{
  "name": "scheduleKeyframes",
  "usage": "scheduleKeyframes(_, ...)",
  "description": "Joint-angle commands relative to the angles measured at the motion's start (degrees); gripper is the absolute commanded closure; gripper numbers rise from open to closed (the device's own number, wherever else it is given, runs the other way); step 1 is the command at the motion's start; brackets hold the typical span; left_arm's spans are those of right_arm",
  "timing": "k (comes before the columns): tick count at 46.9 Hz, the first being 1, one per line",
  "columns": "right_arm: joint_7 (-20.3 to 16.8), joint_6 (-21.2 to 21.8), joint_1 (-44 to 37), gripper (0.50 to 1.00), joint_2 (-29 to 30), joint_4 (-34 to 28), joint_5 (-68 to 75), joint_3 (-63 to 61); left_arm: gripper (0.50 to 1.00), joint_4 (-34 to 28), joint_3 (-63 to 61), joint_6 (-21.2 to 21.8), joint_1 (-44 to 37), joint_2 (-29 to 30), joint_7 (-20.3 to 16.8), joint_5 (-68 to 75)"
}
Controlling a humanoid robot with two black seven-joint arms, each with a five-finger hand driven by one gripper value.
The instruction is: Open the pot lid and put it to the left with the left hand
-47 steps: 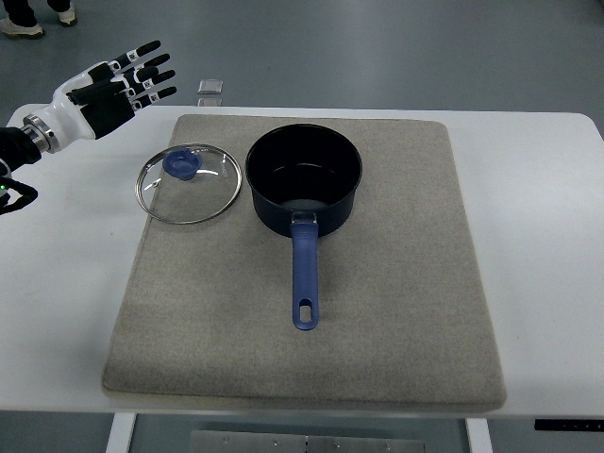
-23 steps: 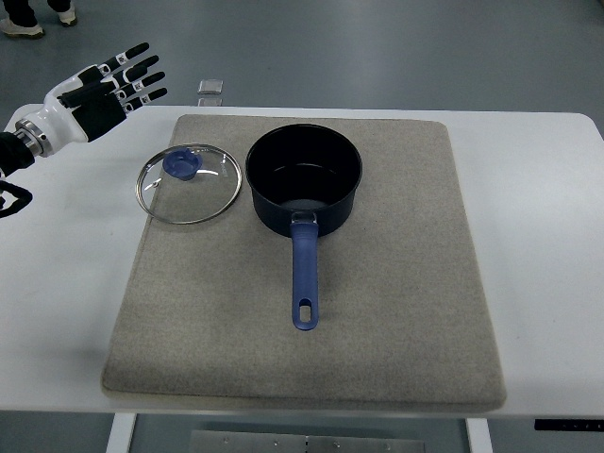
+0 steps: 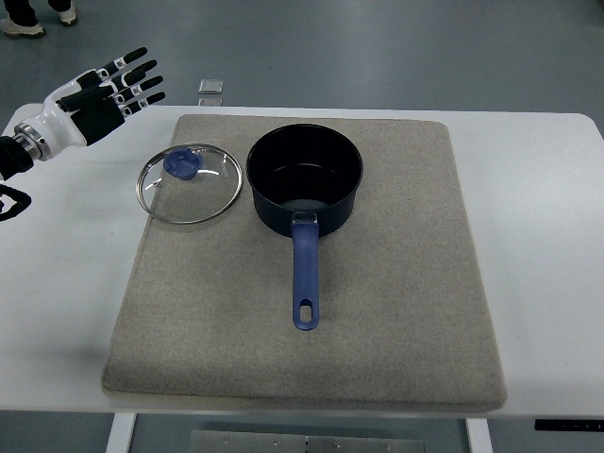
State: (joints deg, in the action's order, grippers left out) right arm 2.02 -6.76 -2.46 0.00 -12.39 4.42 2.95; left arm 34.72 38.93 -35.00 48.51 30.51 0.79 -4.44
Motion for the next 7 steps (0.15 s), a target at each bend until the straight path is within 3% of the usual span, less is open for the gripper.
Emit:
scheduleKeyframes(1,0.00,0.00,0.00,0.585,0.00,-0.09,-0.11,0.12,0.512,-0.01,0.09,0.00,0.00,-0.01,0.00,-0.04)
scheduleKeyframes(7,0.09,0.00,0.00,0.585,0.00,-0.18,-0.11,0.21,0.512,-0.09,0.09,0.00,0.00,-0.01,0.00,-0.04)
